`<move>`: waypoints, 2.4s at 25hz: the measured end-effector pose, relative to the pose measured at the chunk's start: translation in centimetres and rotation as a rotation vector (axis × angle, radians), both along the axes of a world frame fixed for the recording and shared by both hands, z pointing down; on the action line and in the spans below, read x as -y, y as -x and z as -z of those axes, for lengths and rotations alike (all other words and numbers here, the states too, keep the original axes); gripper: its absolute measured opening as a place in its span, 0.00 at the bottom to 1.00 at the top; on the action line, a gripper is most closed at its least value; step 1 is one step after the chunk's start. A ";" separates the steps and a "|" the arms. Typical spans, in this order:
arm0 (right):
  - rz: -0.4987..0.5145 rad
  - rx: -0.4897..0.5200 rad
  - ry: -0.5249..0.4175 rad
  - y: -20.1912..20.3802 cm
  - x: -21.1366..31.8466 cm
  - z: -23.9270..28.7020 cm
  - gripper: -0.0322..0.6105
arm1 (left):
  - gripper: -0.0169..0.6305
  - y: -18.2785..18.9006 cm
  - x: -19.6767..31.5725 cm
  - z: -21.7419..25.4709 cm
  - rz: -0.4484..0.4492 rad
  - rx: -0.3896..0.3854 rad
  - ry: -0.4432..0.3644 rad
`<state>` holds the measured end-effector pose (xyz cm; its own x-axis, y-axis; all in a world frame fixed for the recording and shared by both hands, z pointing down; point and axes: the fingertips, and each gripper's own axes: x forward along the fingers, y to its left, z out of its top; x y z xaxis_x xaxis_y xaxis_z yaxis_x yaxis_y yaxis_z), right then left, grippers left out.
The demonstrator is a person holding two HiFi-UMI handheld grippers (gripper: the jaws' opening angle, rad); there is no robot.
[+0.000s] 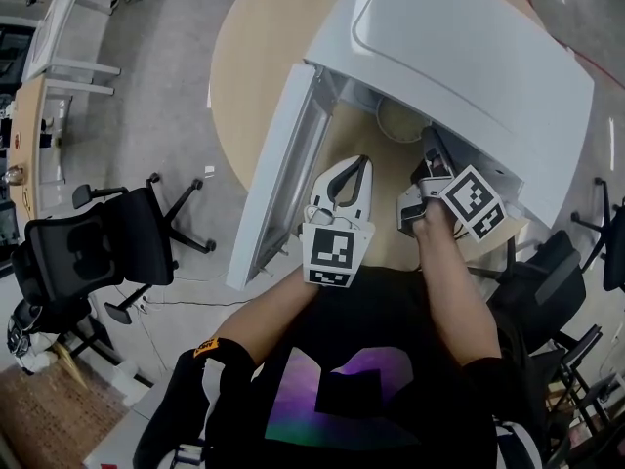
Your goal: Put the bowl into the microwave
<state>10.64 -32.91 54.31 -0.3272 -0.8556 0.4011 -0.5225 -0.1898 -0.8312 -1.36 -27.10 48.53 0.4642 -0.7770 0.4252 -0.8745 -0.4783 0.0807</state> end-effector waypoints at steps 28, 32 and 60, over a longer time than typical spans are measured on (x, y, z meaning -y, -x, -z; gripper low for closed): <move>-0.188 0.041 -0.051 -1.8 4.5 -2.1 0.11 | 0.10 -0.6 2.3 -1.7 0.024 -0.005 0.064; -0.173 0.011 -0.078 -1.7 4.9 -1.9 0.11 | 0.10 -0.6 2.4 -1.5 0.025 -0.012 0.062; 0.155 -0.533 -0.287 2.3 -2.6 6.0 0.11 | 0.10 -0.2 -0.3 2.1 0.004 -0.124 -0.007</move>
<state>8.38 -30.33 48.32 -0.2740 -0.9123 0.3045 -0.8831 0.1132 -0.4553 -1.20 -26.83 46.46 0.5093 -0.7818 0.3597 -0.8602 -0.4753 0.1847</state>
